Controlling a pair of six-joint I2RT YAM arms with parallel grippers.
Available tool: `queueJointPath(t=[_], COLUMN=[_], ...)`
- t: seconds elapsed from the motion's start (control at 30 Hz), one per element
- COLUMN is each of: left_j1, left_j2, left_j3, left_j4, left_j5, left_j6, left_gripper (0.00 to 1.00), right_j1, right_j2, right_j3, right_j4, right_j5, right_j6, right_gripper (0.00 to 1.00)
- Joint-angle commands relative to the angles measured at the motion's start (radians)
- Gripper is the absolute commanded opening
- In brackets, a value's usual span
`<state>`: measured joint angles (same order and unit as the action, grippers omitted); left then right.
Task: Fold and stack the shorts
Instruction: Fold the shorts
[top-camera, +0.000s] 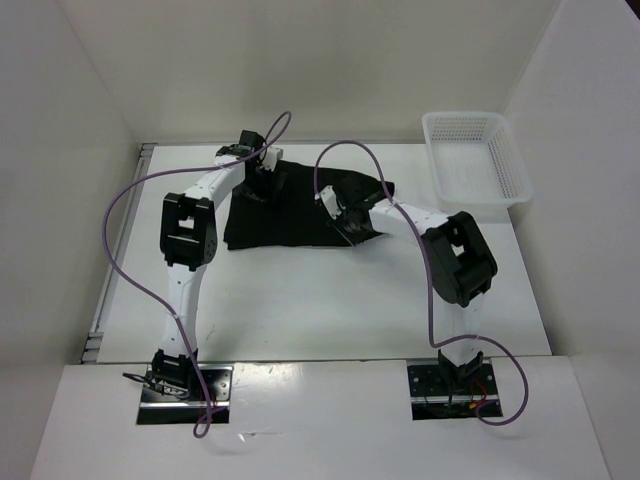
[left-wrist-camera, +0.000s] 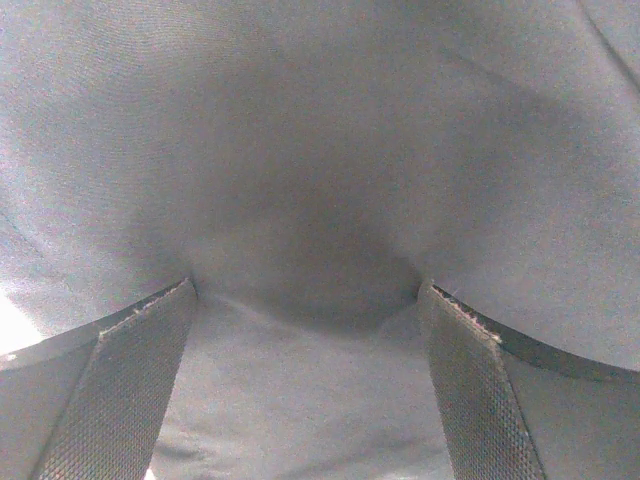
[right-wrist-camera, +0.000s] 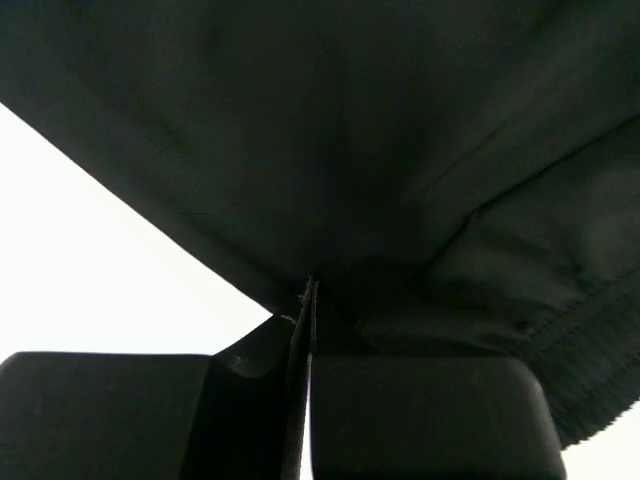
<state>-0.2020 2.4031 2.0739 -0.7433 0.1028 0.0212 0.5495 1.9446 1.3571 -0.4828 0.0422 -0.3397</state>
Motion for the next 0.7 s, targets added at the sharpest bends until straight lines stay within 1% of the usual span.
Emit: queueJointPath(t=[0.0, 0.17, 0.27, 0.37, 0.4, 0.43, 0.47, 0.5, 0.53, 0.57, 0.6, 0.67], left_j1=[-0.011, -0.011, -0.011, -0.011, -0.011, -0.011, -0.011, -0.011, -0.011, -0.011, -0.011, -0.011], left_j2=[-0.013, -0.013, -0.024, -0.048, -0.062, -0.074, -0.084, -0.084, -0.084, -0.084, -0.084, -0.084], left_j3=[-0.032, -0.061, -0.071, -0.081, -0.081, -0.090, -0.090, -0.090, -0.090, -0.090, -0.090, -0.090], left_j4=[-0.084, -0.084, -0.084, -0.084, -0.084, -0.084, -0.084, -0.084, -0.084, -0.084, -0.084, -0.084], left_j5=[0.041, 0.041, 0.041, 0.041, 0.041, 0.058, 0.084, 0.084, 0.096, 0.097, 0.097, 0.097], left_j6=[-0.021, -0.021, -0.021, -0.021, -0.021, -0.021, -0.021, -0.021, -0.021, -0.021, -0.021, -0.021], left_gripper=[0.98, 0.98, 0.98, 0.99, 0.99, 0.99, 0.99, 0.99, 0.99, 0.99, 0.99, 0.99], right_j1=[0.007, -0.002, -0.002, -0.002, -0.017, -0.049, -0.072, -0.101, -0.164, -0.198, -0.229, -0.291], right_j2=[-0.010, 0.004, -0.019, -0.079, -0.122, -0.148, -0.177, -0.226, -0.243, -0.254, -0.254, -0.263], right_j3=[-0.030, -0.041, 0.022, 0.126, 0.166, 0.166, 0.166, 0.130, 0.105, 0.047, 0.019, -0.033], right_j4=[0.058, 0.069, 0.056, -0.014, -0.031, -0.043, -0.043, -0.053, -0.053, -0.053, -0.028, -0.001], right_j5=[0.021, 0.021, 0.031, -0.010, -0.033, -0.065, -0.144, -0.177, -0.197, -0.232, -0.243, -0.216], right_j6=[-0.019, -0.019, 0.022, 0.134, 0.171, 0.209, 0.247, 0.327, 0.364, 0.389, 0.389, 0.401], right_gripper=[0.00, 0.00, 0.00, 0.01, 0.01, 0.01, 0.08, 0.15, 0.26, 0.50, 0.58, 0.73])
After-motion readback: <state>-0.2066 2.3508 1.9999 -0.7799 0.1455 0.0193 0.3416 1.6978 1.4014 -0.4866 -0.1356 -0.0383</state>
